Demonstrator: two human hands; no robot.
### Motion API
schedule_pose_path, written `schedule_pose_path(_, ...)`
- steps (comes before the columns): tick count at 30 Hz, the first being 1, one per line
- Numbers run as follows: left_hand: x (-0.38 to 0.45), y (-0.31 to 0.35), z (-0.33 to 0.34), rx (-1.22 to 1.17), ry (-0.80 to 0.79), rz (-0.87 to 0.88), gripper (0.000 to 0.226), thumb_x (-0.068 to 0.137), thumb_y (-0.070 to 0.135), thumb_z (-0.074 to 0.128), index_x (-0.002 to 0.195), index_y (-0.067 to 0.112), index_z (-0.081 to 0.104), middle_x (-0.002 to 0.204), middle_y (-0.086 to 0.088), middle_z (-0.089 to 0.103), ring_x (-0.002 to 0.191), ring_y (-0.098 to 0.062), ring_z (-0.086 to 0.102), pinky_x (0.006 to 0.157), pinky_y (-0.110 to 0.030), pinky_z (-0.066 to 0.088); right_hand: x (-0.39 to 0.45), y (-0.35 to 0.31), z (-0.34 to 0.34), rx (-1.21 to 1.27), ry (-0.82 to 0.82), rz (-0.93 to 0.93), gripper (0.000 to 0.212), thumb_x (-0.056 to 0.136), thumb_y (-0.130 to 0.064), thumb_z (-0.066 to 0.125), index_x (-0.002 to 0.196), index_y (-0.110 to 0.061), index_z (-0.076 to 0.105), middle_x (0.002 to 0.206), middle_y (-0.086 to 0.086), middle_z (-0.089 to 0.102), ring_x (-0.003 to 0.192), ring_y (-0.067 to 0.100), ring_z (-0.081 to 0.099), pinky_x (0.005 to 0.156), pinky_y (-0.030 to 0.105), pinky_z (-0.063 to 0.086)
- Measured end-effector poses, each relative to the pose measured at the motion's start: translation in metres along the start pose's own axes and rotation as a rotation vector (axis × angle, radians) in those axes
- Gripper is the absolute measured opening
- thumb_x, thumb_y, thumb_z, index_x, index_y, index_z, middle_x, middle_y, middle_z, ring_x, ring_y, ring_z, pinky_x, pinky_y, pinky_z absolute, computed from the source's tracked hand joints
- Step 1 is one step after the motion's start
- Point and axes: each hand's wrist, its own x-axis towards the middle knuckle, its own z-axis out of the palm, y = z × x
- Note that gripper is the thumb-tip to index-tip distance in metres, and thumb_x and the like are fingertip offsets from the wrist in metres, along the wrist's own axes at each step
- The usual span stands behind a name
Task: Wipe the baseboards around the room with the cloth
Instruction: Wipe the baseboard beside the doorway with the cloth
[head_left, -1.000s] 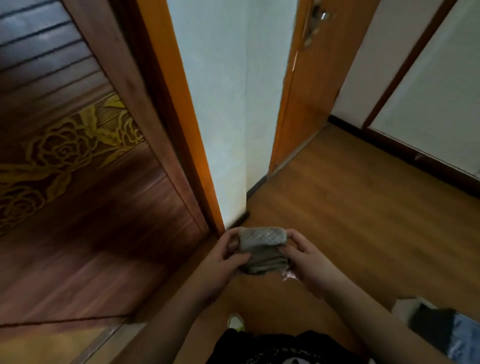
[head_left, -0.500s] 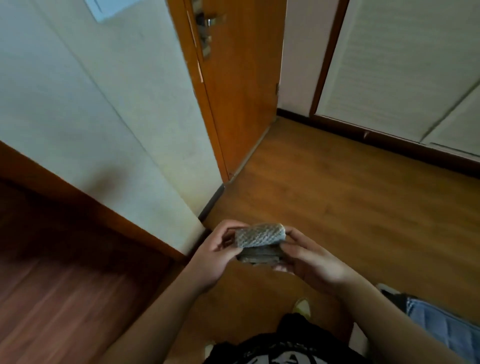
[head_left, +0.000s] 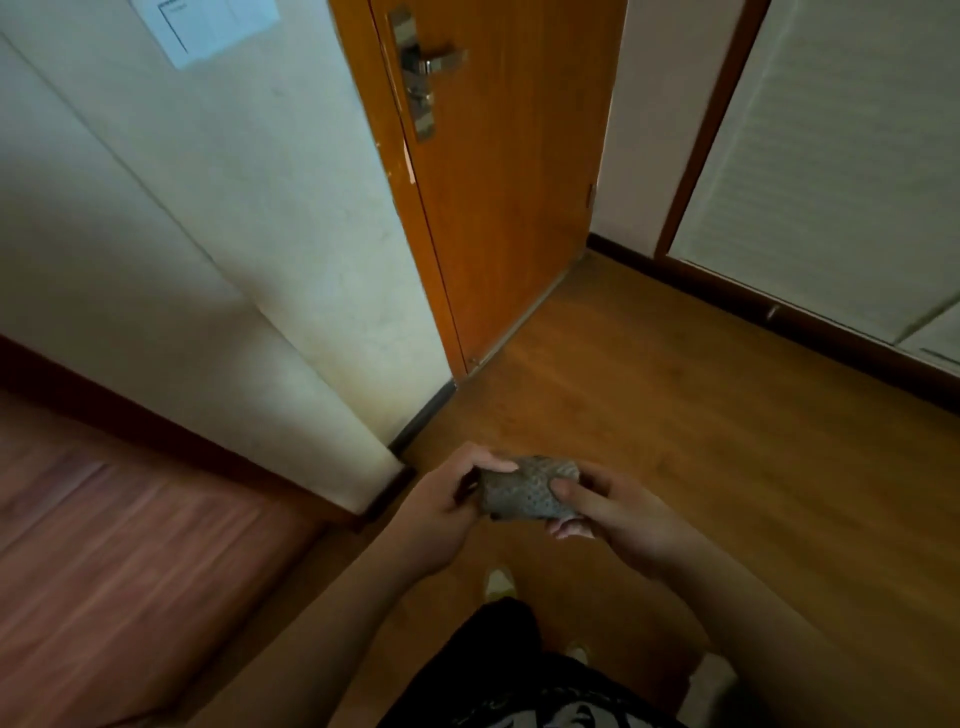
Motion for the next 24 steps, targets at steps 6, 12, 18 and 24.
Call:
schedule_pose_path(6, 0.028, -0.019, -0.033, -0.303, -0.169, -0.246, 0.072, 0.081, 0.028, 0.081, 0.137, 0.050, 0.041, 0.137, 0.016, 0.051, 0.127, -0.008, 0.055, 0.100, -0.028, 0.051, 0.054, -0.037, -0.015, -0.302, -0.053, -0.045, 0.058, 0.074, -0.059, 0.078, 0.119, -0.026, 0.066, 0.106, 0.002, 0.072, 0.097, 0.024, 0.070, 0.089, 0.040, 0.057)
schedule_pose_path(12, 0.078, -0.035, -0.061, -0.197, 0.014, -0.291, 0.075, 0.068, 0.051, 0.084, 0.132, 0.051, 0.045, 0.133, 0.017, 0.050, 0.116, 0.002, 0.057, 0.093, -0.028, 0.056, 0.126, -0.085, -0.016, -0.492, -0.164, -0.147, 0.042, 0.080, -0.049, 0.077, 0.117, -0.031, 0.067, 0.112, 0.001, 0.070, 0.106, 0.022, 0.066, 0.086, 0.031, 0.052)
schedule_pose_path(18, 0.116, -0.051, -0.097, -0.099, 0.311, -0.241, 0.059, 0.073, 0.043, 0.085, 0.122, 0.041, 0.053, 0.116, 0.024, 0.058, 0.108, 0.008, 0.057, 0.083, -0.016, 0.054, 0.201, -0.148, -0.004, -0.769, -0.303, -0.177, 0.039, 0.092, -0.021, 0.067, 0.125, -0.040, 0.061, 0.118, -0.012, 0.067, 0.112, 0.009, 0.062, 0.095, 0.029, 0.052)
schedule_pose_path(24, 0.132, -0.066, -0.123, -0.041, 0.558, -0.243, 0.046, 0.077, 0.044, 0.081, 0.114, 0.041, 0.055, 0.110, 0.027, 0.058, 0.102, 0.004, 0.059, 0.078, -0.012, 0.051, 0.272, -0.178, 0.020, -0.929, -0.463, -0.231, 0.045, 0.095, -0.014, 0.065, 0.134, -0.035, 0.054, 0.129, -0.012, 0.061, 0.119, 0.000, 0.056, 0.103, 0.031, 0.050)
